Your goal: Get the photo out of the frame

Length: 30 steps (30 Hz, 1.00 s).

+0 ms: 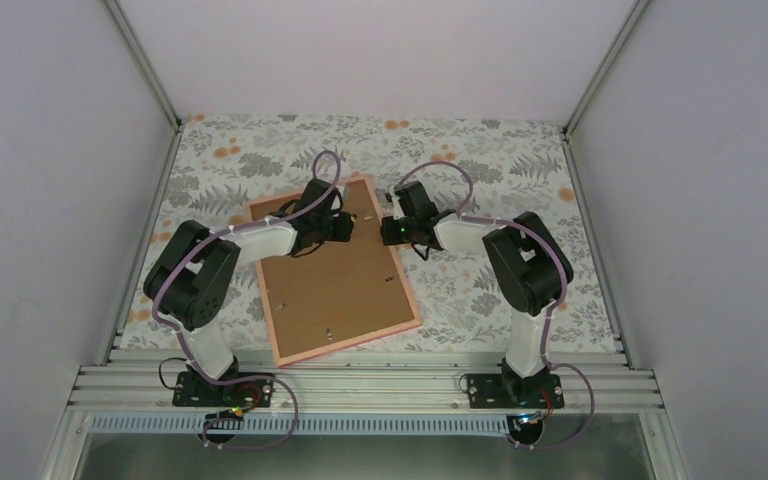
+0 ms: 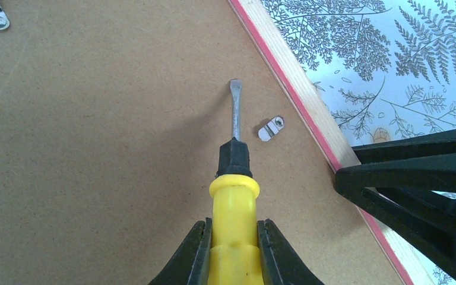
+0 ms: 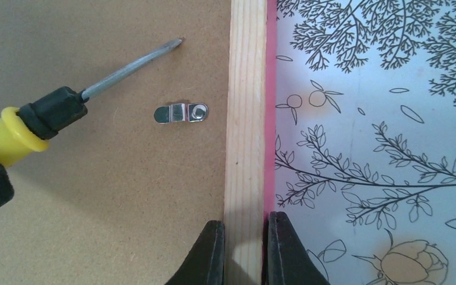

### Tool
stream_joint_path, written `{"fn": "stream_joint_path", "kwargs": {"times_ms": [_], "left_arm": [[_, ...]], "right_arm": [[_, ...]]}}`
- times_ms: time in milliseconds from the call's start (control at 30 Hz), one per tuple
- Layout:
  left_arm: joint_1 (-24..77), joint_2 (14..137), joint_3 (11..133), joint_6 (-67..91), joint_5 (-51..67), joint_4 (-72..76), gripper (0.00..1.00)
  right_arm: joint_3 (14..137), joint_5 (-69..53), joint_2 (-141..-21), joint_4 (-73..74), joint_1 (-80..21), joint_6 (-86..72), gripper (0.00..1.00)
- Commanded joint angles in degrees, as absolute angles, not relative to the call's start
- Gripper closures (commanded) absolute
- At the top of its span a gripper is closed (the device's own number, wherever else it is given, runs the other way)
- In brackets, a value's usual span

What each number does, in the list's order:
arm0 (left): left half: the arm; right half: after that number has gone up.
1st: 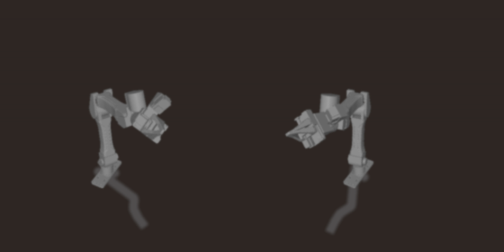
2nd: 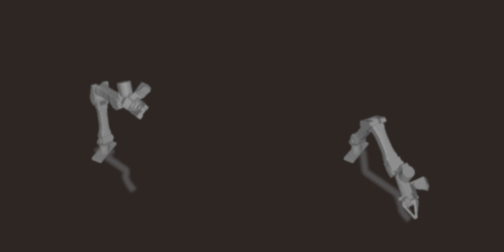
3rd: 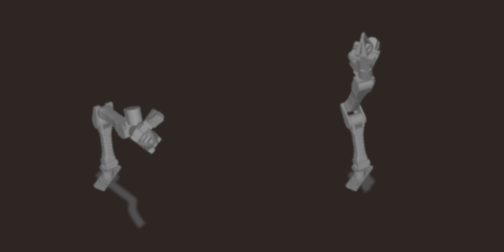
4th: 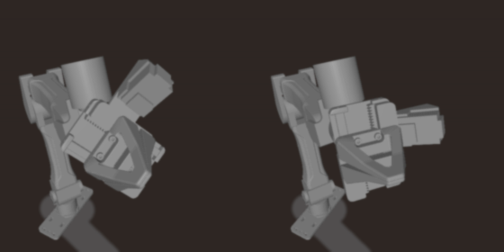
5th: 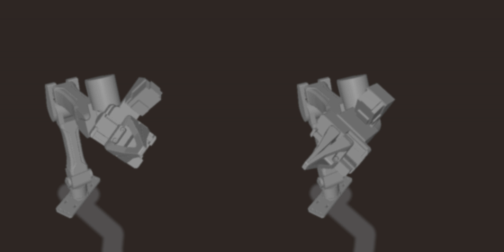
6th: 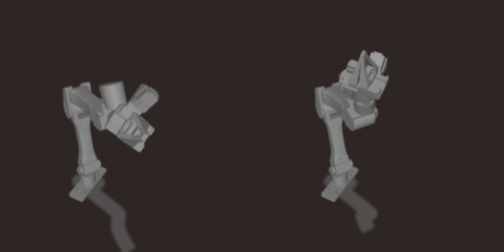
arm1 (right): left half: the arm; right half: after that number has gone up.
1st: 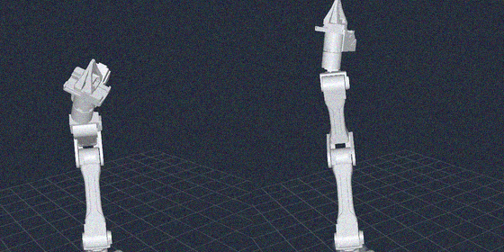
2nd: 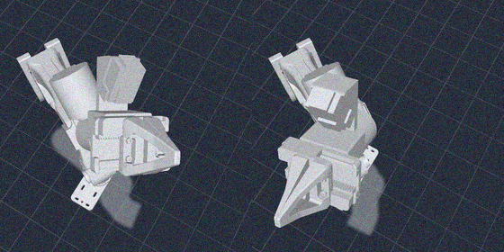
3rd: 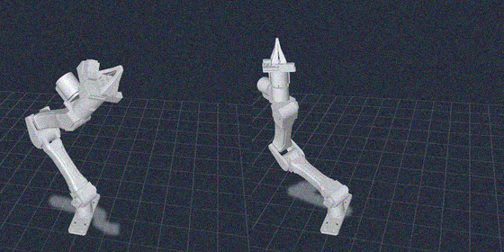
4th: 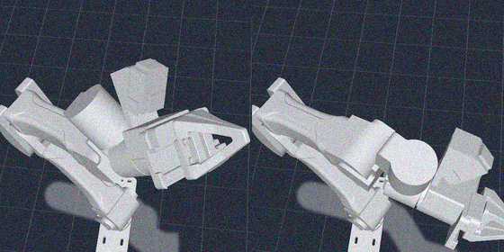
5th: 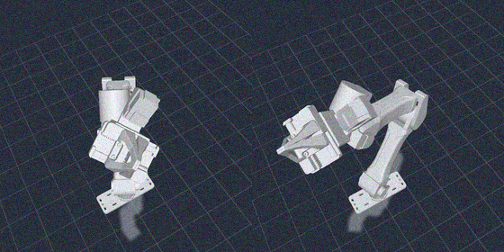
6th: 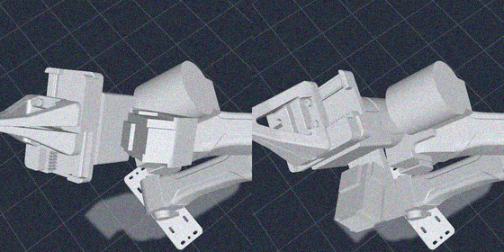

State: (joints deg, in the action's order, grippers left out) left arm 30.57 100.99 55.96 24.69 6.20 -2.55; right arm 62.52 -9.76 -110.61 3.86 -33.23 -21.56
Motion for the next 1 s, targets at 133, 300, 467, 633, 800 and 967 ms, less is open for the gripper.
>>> {"fn": "stream_joint_path", "kwargs": {"times_ms": [133, 300, 467, 633, 800, 967], "left_arm": [[30.61, 99.66, 53.89, 24.06, 9.81, -1.39, 0.98], [30.89, 98.38, 53.0, 23.0, 10.46, -2.75, 0.98], [31.03, 97.12, 51.84, 22.44, 10.72, -3.55, 0.97], [31.03, 95.37, 51.25, 22.41, 9.53, -4.19, 0.98], [30.96, 93.05, 51.08, 22.98, 6.08, -6.08, 0.98], [30.85, 89.89, 49.53, 23.77, 3.31, -7.27, 0.98]], "right_arm": [[59.74, -12.07, -110.69, 9.84, -33.45, -20.83, 0.95], [59.81, -12.36, -110.66, 9.74, -33.4, -20.92, 0.96], [59.84, -12.3, -110.58, 9.68, -33.42, -21.14, 0.96], [59.68, -12.27, -110.31, 9.58, -33.4, -21.44, 0.95], [59.52, -11.72, -109.75, 9.6, -32.93, -22.5, 0.96], [58.34, -10.22, -108.08, 9.34, -31.29, -24.2, 0.96]]}}
